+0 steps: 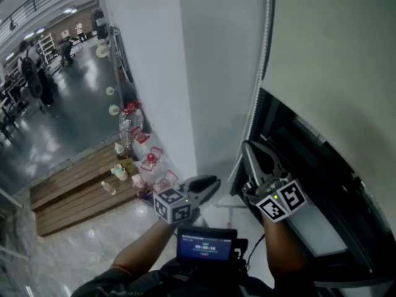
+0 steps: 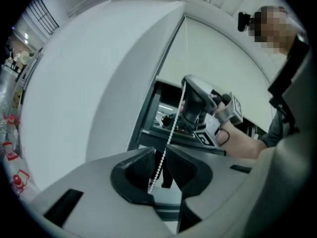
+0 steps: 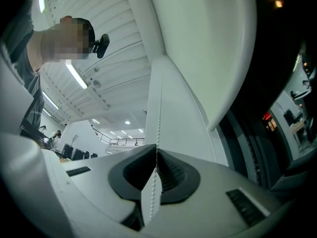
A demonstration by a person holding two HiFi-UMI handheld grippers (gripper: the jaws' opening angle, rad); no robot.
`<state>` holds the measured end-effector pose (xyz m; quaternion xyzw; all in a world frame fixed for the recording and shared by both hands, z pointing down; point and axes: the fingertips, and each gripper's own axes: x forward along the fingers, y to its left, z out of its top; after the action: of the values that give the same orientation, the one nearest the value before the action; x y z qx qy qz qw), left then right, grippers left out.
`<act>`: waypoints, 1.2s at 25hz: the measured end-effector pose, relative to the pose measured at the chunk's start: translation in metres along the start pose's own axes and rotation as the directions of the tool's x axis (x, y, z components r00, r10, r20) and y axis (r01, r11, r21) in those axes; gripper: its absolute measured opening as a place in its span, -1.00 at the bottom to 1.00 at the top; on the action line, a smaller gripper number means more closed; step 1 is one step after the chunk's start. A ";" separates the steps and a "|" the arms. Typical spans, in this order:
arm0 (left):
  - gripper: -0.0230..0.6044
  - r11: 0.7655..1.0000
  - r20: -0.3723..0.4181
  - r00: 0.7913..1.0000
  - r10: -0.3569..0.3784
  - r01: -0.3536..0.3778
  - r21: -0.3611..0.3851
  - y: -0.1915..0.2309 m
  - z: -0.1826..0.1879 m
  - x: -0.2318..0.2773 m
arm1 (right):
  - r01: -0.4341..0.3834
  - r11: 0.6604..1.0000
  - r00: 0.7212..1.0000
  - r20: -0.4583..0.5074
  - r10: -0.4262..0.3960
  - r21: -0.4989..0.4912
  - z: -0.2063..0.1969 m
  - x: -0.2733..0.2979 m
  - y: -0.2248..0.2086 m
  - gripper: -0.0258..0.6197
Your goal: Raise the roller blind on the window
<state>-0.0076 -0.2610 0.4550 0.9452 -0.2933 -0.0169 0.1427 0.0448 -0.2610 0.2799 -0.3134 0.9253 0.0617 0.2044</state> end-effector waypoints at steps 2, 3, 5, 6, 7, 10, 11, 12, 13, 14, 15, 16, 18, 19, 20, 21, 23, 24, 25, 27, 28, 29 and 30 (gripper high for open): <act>-0.70 1.000 0.060 0.998 0.017 -0.017 0.013 0.001 0.036 -0.013 | 0.002 1.000 1.000 0.000 -0.002 0.000 0.000 0.000 -0.002 -0.90; -0.70 1.000 0.095 0.995 0.012 -0.014 0.027 -0.002 0.057 -0.018 | 0.001 1.000 1.000 -0.001 -0.001 0.000 0.000 0.000 -0.002 -0.90; -0.70 0.998 0.158 0.987 -0.026 0.016 0.066 -0.016 0.101 -0.021 | -0.005 1.000 1.000 -0.005 0.005 0.002 -0.001 0.001 -0.001 -0.90; -0.70 0.995 0.182 0.982 -0.050 0.034 0.090 -0.026 0.123 -0.020 | -0.009 1.000 1.000 -0.006 0.009 0.003 -0.002 0.001 0.000 -0.90; -0.70 0.992 0.204 0.976 -0.075 0.052 0.118 -0.036 0.145 -0.018 | -0.013 1.000 1.000 -0.007 0.013 0.004 -0.003 0.002 0.002 -0.90; -0.70 0.972 0.246 0.957 -0.154 0.103 0.211 -0.068 0.202 -0.006 | -0.022 1.000 1.000 -0.013 0.022 0.003 -0.005 0.003 0.004 -0.90; -0.70 0.964 0.247 0.953 -0.179 0.119 0.239 -0.075 0.215 0.000 | -0.023 1.000 1.000 -0.015 0.023 0.002 -0.005 0.003 0.004 -0.90; -0.70 0.956 0.239 0.951 -0.198 0.133 0.263 -0.081 0.225 0.007 | -0.023 1.000 1.000 -0.017 0.023 0.002 -0.006 0.003 0.004 -0.90; -0.70 0.948 0.224 0.952 -0.210 0.142 0.283 -0.085 0.232 0.014 | -0.023 1.000 1.000 -0.018 0.023 0.001 -0.006 0.003 0.004 -0.90; -0.70 0.944 0.205 0.956 -0.210 0.144 0.298 -0.086 0.236 0.022 | -0.023 1.000 1.000 -0.020 0.023 0.000 -0.006 0.004 0.004 -0.90; -0.70 0.940 0.186 0.961 -0.204 0.140 0.310 -0.085 0.237 0.029 | -0.023 1.000 0.999 -0.023 0.023 -0.001 -0.007 0.004 0.003 -0.90; -0.70 0.937 0.168 0.966 -0.198 0.136 0.322 -0.084 0.236 0.036 | -0.023 1.000 0.999 -0.027 0.023 -0.002 -0.007 0.003 0.003 -0.90; -0.70 0.928 0.134 0.971 -0.196 0.139 0.345 -0.085 0.230 0.045 | -0.024 1.000 0.999 -0.033 0.024 -0.004 -0.008 0.003 0.004 -0.90; -0.79 0.925 0.123 0.972 -0.200 0.146 0.349 -0.085 0.227 0.047 | -0.024 1.000 0.999 -0.035 0.023 -0.005 -0.008 0.003 0.004 -0.90; -0.88 0.925 0.119 0.971 -0.208 0.156 0.346 -0.086 0.226 0.048 | -0.022 1.000 0.999 -0.036 0.022 -0.005 -0.008 0.002 0.003 -0.90; -0.90 0.926 0.121 0.968 -0.219 0.167 0.338 -0.087 0.225 0.049 | -0.021 1.000 0.999 -0.037 0.021 -0.006 -0.007 0.002 0.003 -0.90; -0.92 0.928 0.132 0.963 -0.235 0.182 0.324 -0.089 0.226 0.048 | -0.021 1.000 0.999 -0.039 0.020 -0.009 -0.006 0.002 0.003 -0.90; -0.92 0.929 0.138 0.961 -0.240 0.186 0.320 -0.089 0.226 0.047 | -0.021 1.000 0.999 -0.041 0.021 -0.011 -0.006 0.002 0.003 -0.90; -0.92 0.930 0.145 0.959 -0.243 0.188 0.316 -0.089 0.227 0.046 | -0.022 1.000 0.999 -0.044 0.022 -0.012 -0.006 0.002 0.004 -0.90; -0.92 0.931 0.160 0.956 -0.245 0.186 0.313 -0.088 0.226 0.044 | -0.026 1.000 0.999 -0.047 0.025 -0.015 -0.006 0.002 0.005 -0.90; -0.92 0.931 0.165 0.956 -0.242 0.181 0.317 -0.087 0.226 0.043 | -0.027 0.999 0.998 -0.049 0.026 -0.016 -0.007 0.002 0.006 -0.90; -0.92 0.930 0.169 0.957 -0.238 0.174 0.323 -0.086 0.225 0.042 | -0.029 0.999 0.998 -0.051 0.028 -0.018 -0.008 0.003 0.006 -0.90; -0.92 0.930 0.170 0.958 -0.233 0.168 0.326 -0.085 0.223 0.041 | -0.029 0.999 0.998 -0.055 0.028 -0.019 -0.009 0.003 0.007 -0.90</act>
<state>0.0478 -0.2750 0.2192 0.9740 -0.2069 -0.0832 -0.0403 0.0351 -0.2593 0.2871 -0.3036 0.9343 0.0652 0.1750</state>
